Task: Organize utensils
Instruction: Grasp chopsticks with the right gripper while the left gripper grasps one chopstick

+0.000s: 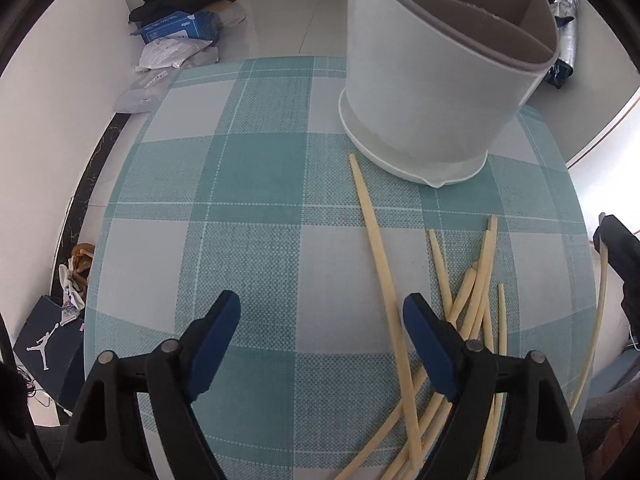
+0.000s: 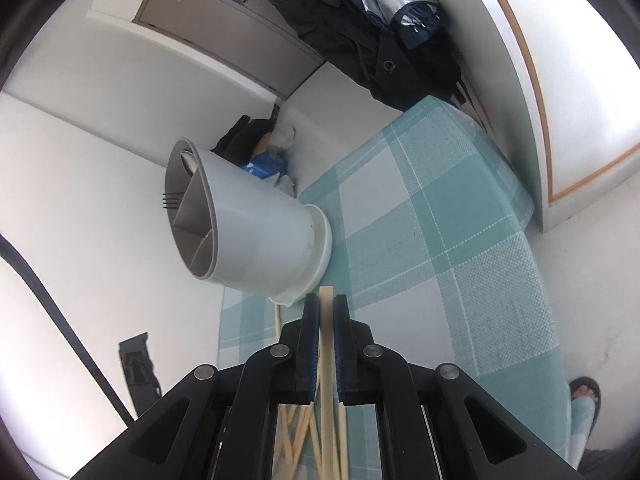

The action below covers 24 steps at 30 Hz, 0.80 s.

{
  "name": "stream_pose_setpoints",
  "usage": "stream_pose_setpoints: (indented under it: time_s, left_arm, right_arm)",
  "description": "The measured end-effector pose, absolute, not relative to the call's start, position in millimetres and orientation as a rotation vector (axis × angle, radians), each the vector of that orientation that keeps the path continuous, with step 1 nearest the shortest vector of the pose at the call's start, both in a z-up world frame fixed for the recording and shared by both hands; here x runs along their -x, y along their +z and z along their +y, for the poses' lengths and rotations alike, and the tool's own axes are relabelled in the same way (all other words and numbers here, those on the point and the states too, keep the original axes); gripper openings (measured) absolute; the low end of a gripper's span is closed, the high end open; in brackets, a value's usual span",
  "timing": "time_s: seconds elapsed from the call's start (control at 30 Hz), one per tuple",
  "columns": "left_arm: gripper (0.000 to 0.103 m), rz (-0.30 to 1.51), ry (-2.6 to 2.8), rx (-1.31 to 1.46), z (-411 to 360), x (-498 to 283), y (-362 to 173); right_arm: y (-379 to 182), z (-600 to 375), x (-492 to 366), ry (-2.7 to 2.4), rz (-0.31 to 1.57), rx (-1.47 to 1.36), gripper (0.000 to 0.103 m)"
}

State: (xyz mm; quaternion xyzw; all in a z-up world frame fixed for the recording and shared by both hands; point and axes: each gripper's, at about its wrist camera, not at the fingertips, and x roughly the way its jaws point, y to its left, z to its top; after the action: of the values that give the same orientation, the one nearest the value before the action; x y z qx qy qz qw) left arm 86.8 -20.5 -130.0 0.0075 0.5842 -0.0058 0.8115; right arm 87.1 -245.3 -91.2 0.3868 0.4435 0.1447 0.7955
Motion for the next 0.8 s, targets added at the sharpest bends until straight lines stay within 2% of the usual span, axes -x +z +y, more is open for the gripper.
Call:
stream_pose_setpoints:
  time_s: [0.13, 0.2, 0.23, 0.3, 0.37, 0.8]
  left_arm:
    - [0.066, 1.269, 0.011, -0.032, -23, -91, -131]
    - [0.043, 1.273, -0.004, 0.001, -22, -94, -129]
    - [0.037, 1.270, -0.005, -0.002, -21, -94, -127]
    - [0.013, 1.274, -0.017, -0.006, -24, -96, -127]
    - [0.006, 1.281, -0.028, 0.005, -20, -96, -127]
    - [0.003, 1.336, -0.177, -0.013, -4, -67, -124]
  right_arm:
    - [-91, -242, -86, 0.327, 0.953, -0.822, 0.006]
    - [-90, -243, -84, 0.319, 0.950, -0.813, 0.006]
    - [-90, -243, -84, 0.318, 0.948, -0.815, 0.006]
    - [-88, -243, -82, 0.310, 0.944, -0.808, 0.006]
    - [-86, -242, -79, 0.311, 0.934, -0.802, 0.006]
    - [-85, -226, -77, 0.297, 0.902, -0.743, 0.006]
